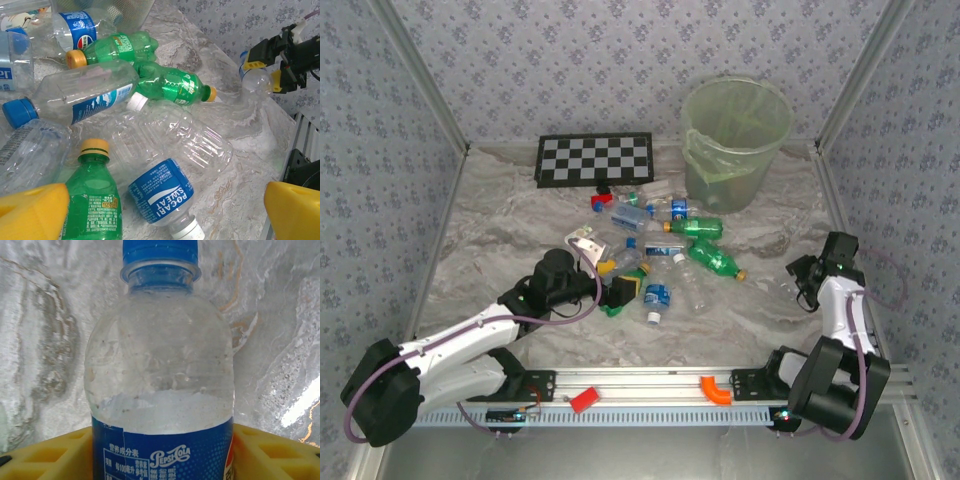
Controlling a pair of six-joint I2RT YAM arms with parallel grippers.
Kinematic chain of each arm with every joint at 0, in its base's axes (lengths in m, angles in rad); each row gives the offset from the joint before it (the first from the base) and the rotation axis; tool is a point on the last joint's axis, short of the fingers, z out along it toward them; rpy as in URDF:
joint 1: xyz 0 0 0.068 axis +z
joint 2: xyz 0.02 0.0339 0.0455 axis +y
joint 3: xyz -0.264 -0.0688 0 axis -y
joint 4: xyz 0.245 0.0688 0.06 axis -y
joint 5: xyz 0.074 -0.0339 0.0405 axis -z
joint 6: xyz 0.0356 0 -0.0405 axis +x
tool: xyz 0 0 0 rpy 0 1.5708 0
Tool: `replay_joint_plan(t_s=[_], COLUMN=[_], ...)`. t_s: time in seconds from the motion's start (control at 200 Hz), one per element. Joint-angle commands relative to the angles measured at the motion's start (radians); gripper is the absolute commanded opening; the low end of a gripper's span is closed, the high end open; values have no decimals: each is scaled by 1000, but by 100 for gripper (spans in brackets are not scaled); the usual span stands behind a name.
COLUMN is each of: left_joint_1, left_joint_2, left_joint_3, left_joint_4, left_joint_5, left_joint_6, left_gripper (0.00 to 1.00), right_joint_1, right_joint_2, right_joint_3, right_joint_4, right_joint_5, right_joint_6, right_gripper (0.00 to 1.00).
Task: Put the plastic bottles in the bin
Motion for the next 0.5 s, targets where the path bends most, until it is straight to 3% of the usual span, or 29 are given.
replay_joint_plan(t_s=[0.0,0.225,0.425,0.5], left_joint_1=[-10,-9,-11,-10], left_joint_2=[0,-17,-73,-109], left_joint_3=[36,26,2,-12], left_joint_4=[18,16,12,4], left_joint_5=[-15,-67,-146,-196], left_joint_6=[-8,-13,-14,-19], left_gripper=[100,100,100,100], right_joint_1=[3,109,353,435], right_joint_2=[-43,-105,-128,-93], right_joint_3=[55,161,291,373], right_joint_4=[-21,-39,10,22], right_joint_5=[3,67,287,375], right_joint_6=[-16,1,-16,-89], right_gripper=[63,62,62,62])
